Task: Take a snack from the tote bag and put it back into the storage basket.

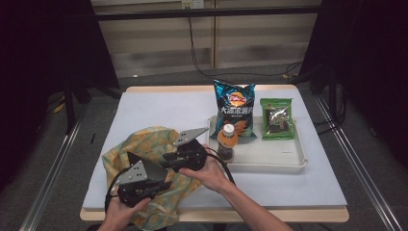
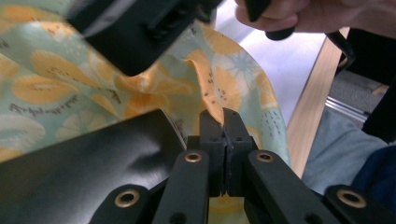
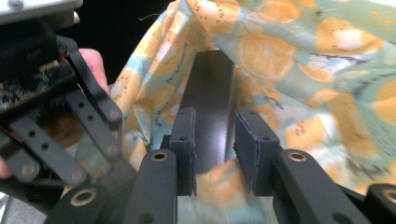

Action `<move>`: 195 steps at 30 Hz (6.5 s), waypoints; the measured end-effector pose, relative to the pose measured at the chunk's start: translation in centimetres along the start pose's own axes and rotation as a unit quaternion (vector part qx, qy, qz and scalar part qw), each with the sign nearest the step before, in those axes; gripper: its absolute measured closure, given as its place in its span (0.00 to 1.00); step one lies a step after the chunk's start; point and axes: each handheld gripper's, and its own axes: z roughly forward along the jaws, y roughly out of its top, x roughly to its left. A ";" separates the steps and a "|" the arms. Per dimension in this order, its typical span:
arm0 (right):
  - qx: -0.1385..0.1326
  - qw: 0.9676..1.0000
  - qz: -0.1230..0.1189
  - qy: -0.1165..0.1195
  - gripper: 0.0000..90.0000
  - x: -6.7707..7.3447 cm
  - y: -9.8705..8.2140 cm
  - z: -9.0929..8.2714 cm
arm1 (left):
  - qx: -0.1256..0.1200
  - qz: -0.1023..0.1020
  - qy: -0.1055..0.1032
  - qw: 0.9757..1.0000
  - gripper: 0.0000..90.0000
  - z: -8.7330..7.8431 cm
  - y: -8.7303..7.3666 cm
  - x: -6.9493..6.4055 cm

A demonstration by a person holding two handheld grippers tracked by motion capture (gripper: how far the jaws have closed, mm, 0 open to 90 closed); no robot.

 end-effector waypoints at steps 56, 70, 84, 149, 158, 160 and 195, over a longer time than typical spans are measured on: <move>0.115 0.991 -0.045 -0.047 0.34 -0.9 -3.9 2.4 | -0.032 -0.073 0.076 0.994 0.86 -3.8 -2.0 3.7; 0.099 0.994 -0.040 -0.037 0.29 -0.8 -4.1 2.7 | -0.033 -0.073 0.081 0.993 0.78 -3.7 -2.0 3.7; 0.095 0.994 -0.050 -0.031 0.47 -1.1 -3.3 4.1 | -0.056 -0.080 0.104 0.990 0.61 -4.4 -2.0 3.6; 0.078 0.996 -0.038 -0.032 0.48 -1.2 0.8 -3.5 | -0.112 -0.103 0.129 0.980 0.39 -5.9 -2.2 3.9; 0.079 0.996 -0.028 -0.029 0.48 -1.8 2.4 -2.5 | -0.099 -0.078 0.085 0.988 0.49 -4.5 -1.3 2.8; 0.078 0.996 -0.029 -0.029 0.48 -1.9 2.8 -2.3 | -0.098 -0.076 0.076 0.989 0.50 -4.0 -1.1 2.5; 0.052 0.997 -0.027 -0.047 0.48 -1.2 2.7 -5.7 | -0.026 -0.054 0.056 0.997 0.98 0.2 0.2 3.3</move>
